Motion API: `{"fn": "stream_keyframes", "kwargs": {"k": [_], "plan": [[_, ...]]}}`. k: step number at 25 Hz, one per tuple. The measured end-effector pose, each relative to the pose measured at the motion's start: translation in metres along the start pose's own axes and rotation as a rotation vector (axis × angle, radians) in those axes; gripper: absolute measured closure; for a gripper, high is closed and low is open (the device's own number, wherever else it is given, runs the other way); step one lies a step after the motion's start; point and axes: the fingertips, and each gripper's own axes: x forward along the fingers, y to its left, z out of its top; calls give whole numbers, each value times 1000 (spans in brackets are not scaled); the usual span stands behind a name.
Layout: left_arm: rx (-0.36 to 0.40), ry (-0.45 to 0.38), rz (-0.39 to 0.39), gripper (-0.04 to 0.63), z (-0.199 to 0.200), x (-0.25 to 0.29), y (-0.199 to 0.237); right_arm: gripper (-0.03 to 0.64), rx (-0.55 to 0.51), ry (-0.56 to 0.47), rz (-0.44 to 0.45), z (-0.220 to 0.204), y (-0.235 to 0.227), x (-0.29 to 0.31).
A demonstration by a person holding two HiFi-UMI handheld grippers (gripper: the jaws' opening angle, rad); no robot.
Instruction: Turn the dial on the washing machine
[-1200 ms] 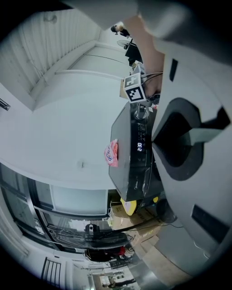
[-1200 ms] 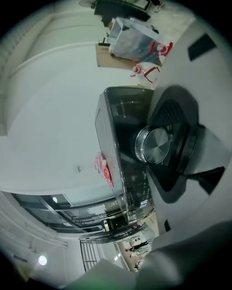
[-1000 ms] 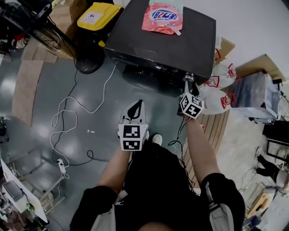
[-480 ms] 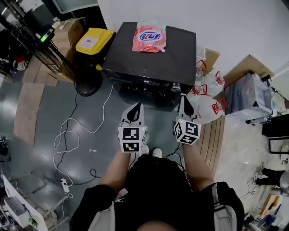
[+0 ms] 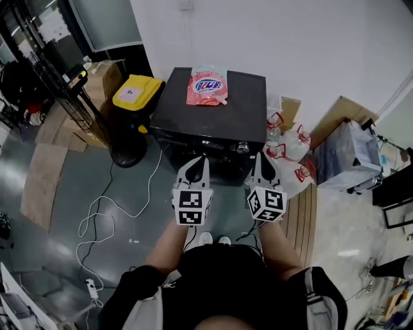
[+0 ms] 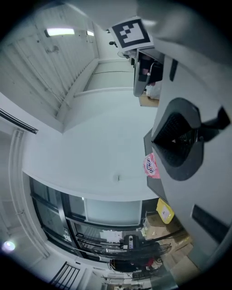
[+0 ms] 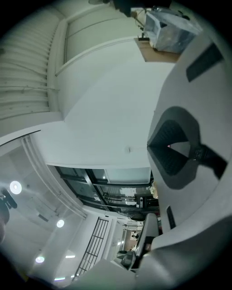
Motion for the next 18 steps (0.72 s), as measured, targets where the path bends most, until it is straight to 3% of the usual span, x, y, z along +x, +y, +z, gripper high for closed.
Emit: {"fn": "stream_keyframes", "kwargs": {"k": [18], "plan": [[39,-39,-8,586,21,0,2,617,-3,-23,14,10,13,-2]]}}
